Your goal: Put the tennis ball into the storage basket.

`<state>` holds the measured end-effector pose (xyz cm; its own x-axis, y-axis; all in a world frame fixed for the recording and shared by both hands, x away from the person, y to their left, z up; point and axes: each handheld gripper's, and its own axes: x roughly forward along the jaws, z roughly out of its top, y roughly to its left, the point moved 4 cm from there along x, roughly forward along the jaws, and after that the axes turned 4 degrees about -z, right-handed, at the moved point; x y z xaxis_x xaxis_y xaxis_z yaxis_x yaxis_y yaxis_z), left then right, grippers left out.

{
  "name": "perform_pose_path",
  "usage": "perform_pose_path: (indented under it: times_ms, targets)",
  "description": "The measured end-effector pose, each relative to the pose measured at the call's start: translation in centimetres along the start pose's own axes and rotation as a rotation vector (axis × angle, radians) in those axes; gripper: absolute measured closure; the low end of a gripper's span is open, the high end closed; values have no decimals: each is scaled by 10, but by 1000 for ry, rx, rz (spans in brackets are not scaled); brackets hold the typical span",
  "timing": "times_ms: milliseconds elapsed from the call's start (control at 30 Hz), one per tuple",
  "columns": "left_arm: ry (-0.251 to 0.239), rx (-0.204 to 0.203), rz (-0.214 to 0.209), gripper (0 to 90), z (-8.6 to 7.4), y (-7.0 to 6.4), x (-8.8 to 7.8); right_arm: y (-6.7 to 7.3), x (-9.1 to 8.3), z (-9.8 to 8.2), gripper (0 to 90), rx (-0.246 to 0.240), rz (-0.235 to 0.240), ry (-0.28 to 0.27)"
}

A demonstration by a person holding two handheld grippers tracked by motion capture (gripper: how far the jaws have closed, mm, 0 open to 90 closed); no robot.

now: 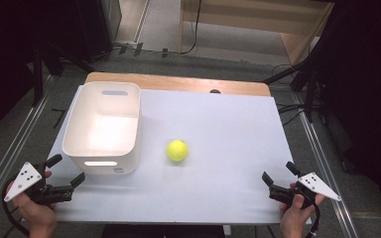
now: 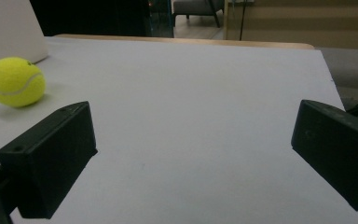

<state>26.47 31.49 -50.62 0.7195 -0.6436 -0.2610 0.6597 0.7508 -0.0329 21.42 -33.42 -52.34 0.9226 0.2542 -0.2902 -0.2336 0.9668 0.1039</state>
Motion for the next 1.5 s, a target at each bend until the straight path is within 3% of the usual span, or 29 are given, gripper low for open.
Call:
perform_pose_path:
  times_ms: [567, 767, 1100, 1400, 1500]
  targets:
    - [1, 5, 1, 0, -1, -1, 0, 6, 3, 6, 0, -8, 24, 26]
    - [2, 10, 5, 0, -1, -1, 1, 14, 5, 19, 0, -47, 42, 40]
    - [4, 11, 16, 0, -2, -1, 1, 30, 21, 32, 0, -90, 126, 91]
    - [-1, 7, 17, 0, -2, -1, 1, 43, 37, 45, 0, -121, 163, 97]
    - [2, 8, 19, 0, -2, -1, 0, 47, 42, 50, 0, -137, 208, 89]
